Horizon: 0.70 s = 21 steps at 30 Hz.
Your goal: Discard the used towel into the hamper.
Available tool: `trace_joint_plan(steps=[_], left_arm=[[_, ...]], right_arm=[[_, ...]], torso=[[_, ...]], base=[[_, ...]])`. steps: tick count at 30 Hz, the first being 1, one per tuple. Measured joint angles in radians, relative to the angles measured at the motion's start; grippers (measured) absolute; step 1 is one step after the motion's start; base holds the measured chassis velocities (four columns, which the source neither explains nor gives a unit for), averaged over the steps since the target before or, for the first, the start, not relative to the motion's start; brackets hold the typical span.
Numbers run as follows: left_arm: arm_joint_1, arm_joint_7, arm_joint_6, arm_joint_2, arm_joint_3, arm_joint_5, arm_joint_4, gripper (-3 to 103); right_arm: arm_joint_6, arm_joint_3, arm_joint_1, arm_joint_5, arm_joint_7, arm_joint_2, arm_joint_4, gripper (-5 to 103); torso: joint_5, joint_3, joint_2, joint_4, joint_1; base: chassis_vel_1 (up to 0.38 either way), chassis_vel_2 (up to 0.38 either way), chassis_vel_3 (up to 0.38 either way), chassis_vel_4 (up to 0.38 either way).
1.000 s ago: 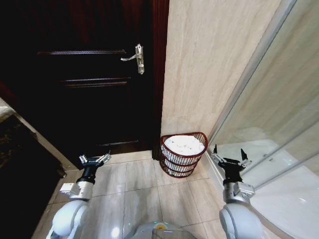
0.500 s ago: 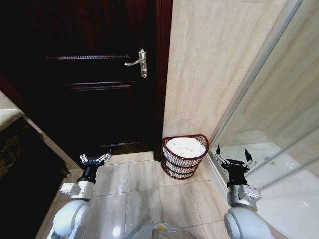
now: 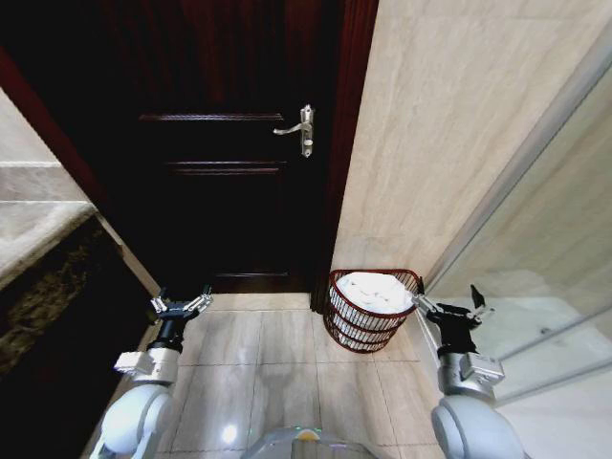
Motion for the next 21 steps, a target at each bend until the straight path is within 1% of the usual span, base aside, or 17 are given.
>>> trace_joint_plan(steps=[5,6,7,8,9,10,11,13,14,16,18,21], left_arm=[[-0.002,-0.002,-0.001,-0.007,0.004,0.008,0.005,100],[-0.002,-0.008,0.000,-0.009,0.004,0.010,0.005,100],[-0.002,-0.008,0.000,-0.009,0.004,0.010,0.005,100],[0.000,-0.011,0.003,-0.010,0.002,0.012,0.004,100],[0.004,-0.016,0.010,-0.010,-0.001,0.016,0.002,100],[0.006,-0.019,0.013,-0.009,-0.003,0.018,0.001,100],[0.006,-0.019,0.013,-0.009,-0.003,0.018,0.001,100],[0.008,-0.027,0.024,-0.007,-0.006,0.025,0.001,100],[0.009,-0.037,0.040,-0.005,-0.007,0.032,0.000,100],[0.009,-0.047,0.055,-0.004,-0.007,0.040,-0.004,100],[0.009,-0.048,0.057,-0.004,-0.006,0.042,-0.005,100],[0.008,-0.052,0.063,-0.006,-0.004,0.051,-0.009,100]], right_arm=[[-0.013,-0.001,-0.006,0.019,-0.020,-0.002,0.002,100],[-0.036,0.003,-0.013,0.050,-0.047,-0.001,0.009,100],[-0.036,0.003,-0.013,0.050,-0.047,-0.001,0.009,100],[-0.051,0.009,-0.019,0.071,-0.067,0.000,0.015,100],[-0.076,0.026,-0.027,0.107,-0.107,0.001,0.021,100],[-0.084,0.036,-0.032,0.123,-0.130,0.001,0.021,100],[-0.084,0.036,-0.032,0.123,-0.130,0.001,0.021,100],[-0.088,0.052,-0.036,0.142,-0.164,0.000,0.016,100],[-0.091,0.060,-0.039,0.155,-0.184,0.000,0.007,100],[-0.088,0.067,-0.043,0.161,-0.210,0.004,-0.011,100],[-0.082,0.068,-0.045,0.159,-0.218,0.006,-0.017,100],[-0.066,0.059,-0.047,0.152,-0.229,0.017,-0.021,100]], torso=[[0.0000,0.010,0.016,0.0002,0.006],[0.0000,0.013,0.021,0.0001,0.008],[0.0000,0.013,0.021,0.0001,0.008],[0.0000,0.014,0.023,0.0000,0.009],[-0.0001,0.017,0.029,0.0000,0.012],[0.0000,0.019,0.033,-0.0001,0.013],[0.0000,0.019,0.033,-0.0001,0.013],[0.0000,0.024,0.041,0.0000,0.017],[-0.0001,0.028,0.048,0.0000,0.020],[0.0000,0.033,0.057,0.0000,0.024],[0.0000,0.034,0.060,0.0000,0.025],[0.0000,0.045,0.079,0.0000,0.033]], base=[[0.000,0.000,0.000,0.000],[0.000,0.000,0.000,0.000],[0.000,0.000,0.000,0.000],[0.000,0.000,0.000,0.000],[0.000,0.000,0.000,0.000],[0.000,0.000,0.000,0.000],[0.000,0.000,0.000,0.000],[0.000,0.000,0.000,0.000],[0.000,0.000,0.000,0.000],[0.000,0.000,0.000,0.000],[0.000,0.000,0.000,0.000],[0.000,0.000,0.000,0.000]])
